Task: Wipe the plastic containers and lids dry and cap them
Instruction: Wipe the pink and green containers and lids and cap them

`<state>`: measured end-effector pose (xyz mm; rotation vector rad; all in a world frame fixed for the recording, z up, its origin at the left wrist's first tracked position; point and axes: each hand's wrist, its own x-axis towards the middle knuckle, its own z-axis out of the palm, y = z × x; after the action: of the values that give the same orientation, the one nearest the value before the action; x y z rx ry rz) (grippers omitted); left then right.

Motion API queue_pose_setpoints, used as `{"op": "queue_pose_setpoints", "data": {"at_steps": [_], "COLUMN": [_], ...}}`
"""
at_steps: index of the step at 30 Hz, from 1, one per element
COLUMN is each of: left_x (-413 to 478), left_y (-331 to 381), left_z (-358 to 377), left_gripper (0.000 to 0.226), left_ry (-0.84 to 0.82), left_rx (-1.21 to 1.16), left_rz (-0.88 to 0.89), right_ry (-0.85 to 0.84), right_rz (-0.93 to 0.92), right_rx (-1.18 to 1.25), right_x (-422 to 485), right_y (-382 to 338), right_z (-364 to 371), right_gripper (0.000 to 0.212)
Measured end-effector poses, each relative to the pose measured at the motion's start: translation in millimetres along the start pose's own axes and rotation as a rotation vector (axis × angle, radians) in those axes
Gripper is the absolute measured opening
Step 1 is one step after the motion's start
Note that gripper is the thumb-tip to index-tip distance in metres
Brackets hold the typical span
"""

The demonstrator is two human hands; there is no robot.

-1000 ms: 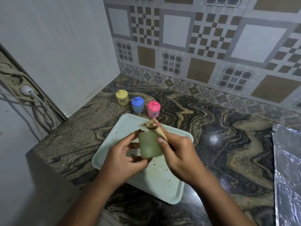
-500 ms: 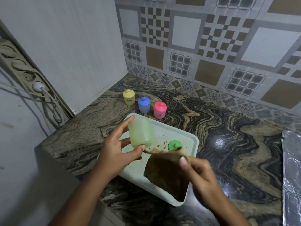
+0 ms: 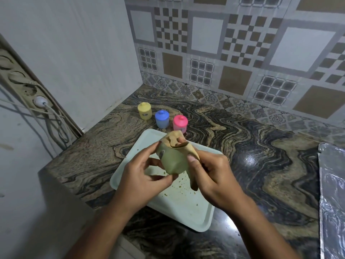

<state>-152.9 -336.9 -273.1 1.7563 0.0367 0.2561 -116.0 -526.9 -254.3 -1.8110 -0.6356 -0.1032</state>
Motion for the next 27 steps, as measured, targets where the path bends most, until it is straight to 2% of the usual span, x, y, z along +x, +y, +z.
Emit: {"op": "queue_pose_setpoints", "data": {"at_steps": [4,6,8,10,12,14,17,21,24,26,27], "left_x": [6.4,10.4,12.7,13.4,12.5,10.9,9.1,7.3,8.5,10.8,12.5], "left_y": [0.6,1.0,1.1,2.8,5.6,7.9,8.0,11.6,13.7,12.1,10.6], "left_z": [-16.0,-22.9,-29.2,-33.1,-33.9,-31.6,-25.9,-18.9,-16.9,-18.6,-20.4], "left_gripper": [0.081,0.084,0.083,0.077,0.071,0.070,0.073,0.069,0.061,0.060,0.060], "left_ry": [0.026,0.042,0.078,0.071,0.026,-0.014,-0.029,-0.048,-0.051,-0.023,-0.010], "left_rx": [0.082,0.105,0.123,0.123,0.101,0.060,0.005,0.008,0.021,0.051,0.079], "left_rz": [0.015,0.031,0.026,0.011,0.001,0.003,-0.004,0.012,0.076,0.104,0.119], "right_ry": [-0.049,-0.156,-0.240,-0.182,-0.053,0.081,0.220,0.241,0.064,-0.056,-0.093], "right_rz": [-0.037,-0.023,0.078,0.192,0.223,0.208,0.129,0.071,-0.035,-0.115,-0.149], "right_rx": [-0.001,-0.014,0.043,0.168,0.293,0.405,0.475,0.310,0.030,-0.170,-0.195], "right_x": [-14.3,-24.2,-36.7,-42.9,-38.9,-26.9,-4.4,18.5,23.4,22.0,20.8], "right_y": [3.3,7.9,14.8,21.0,23.2,19.7,2.3,-5.8,-2.4,0.6,3.4], "right_z": [0.3,-3.0,-6.6,-8.9,-12.5,-14.4,-12.0,3.1,12.9,17.7,18.8], "right_gripper": [0.035,0.029,0.026,0.040,0.041,0.054,0.054,0.042,0.021,0.032,0.038]}}
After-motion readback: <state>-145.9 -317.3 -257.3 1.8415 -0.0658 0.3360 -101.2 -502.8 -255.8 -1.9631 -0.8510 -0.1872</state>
